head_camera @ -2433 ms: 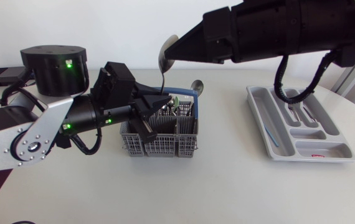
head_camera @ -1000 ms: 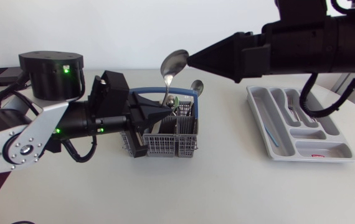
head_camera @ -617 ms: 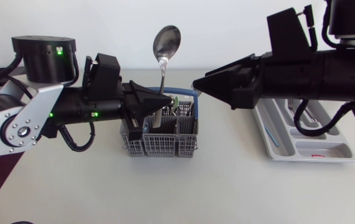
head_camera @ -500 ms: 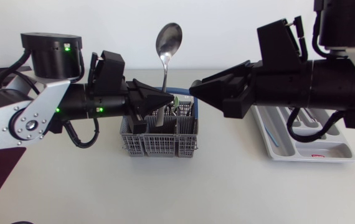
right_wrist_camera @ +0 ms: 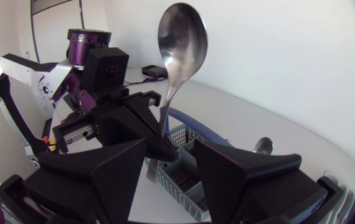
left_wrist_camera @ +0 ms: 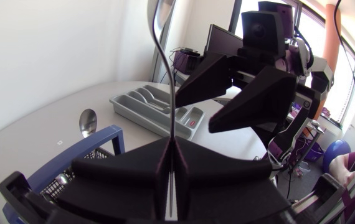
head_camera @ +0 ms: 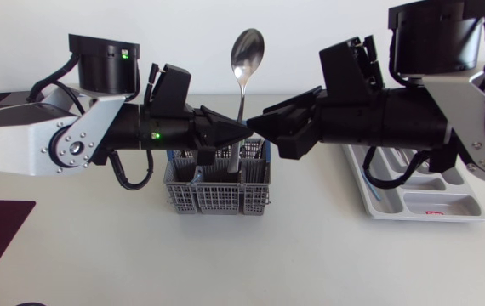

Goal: Sort the cutlery from the basket into the organizer compartments.

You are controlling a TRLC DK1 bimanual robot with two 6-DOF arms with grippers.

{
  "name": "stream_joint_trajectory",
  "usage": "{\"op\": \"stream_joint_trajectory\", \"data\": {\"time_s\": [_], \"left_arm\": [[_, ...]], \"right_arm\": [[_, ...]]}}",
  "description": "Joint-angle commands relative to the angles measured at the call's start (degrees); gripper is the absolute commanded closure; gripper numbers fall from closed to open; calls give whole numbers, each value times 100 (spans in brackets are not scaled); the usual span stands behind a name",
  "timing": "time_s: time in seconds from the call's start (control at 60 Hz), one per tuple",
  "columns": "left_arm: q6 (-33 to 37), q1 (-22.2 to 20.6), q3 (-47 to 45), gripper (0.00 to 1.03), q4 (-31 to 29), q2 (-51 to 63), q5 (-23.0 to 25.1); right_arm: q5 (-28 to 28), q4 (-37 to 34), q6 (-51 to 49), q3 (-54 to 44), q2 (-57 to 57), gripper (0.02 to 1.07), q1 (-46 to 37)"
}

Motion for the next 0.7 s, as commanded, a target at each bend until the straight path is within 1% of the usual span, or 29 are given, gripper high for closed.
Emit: {"op": "stream_joint_trajectory", "data": {"time_s": [0.0,0.067,0.117,0.217,0.3,0.383,0.467,0.683], "left_arm": [[-167,-53,210,100,-11,143,54],[-184,-97,236,100,-11,187,-25],[-184,-168,236,100,-11,214,-254],[-184,-256,271,100,24,284,-553],[-211,-273,324,100,33,346,-676],[-202,-317,342,100,50,390,-904],[-202,-335,351,100,68,451,-1036],[-202,-352,315,100,121,504,-1106]], "right_arm": [[212,129,-63,-26,149,53,54],[344,155,-19,27,219,54,71],[502,190,86,88,307,57,97],[607,260,157,150,395,57,133],[915,287,183,229,509,57,229],[950,296,271,308,606,57,221],[959,331,288,343,650,57,221],[959,366,403,449,755,57,221]]}}
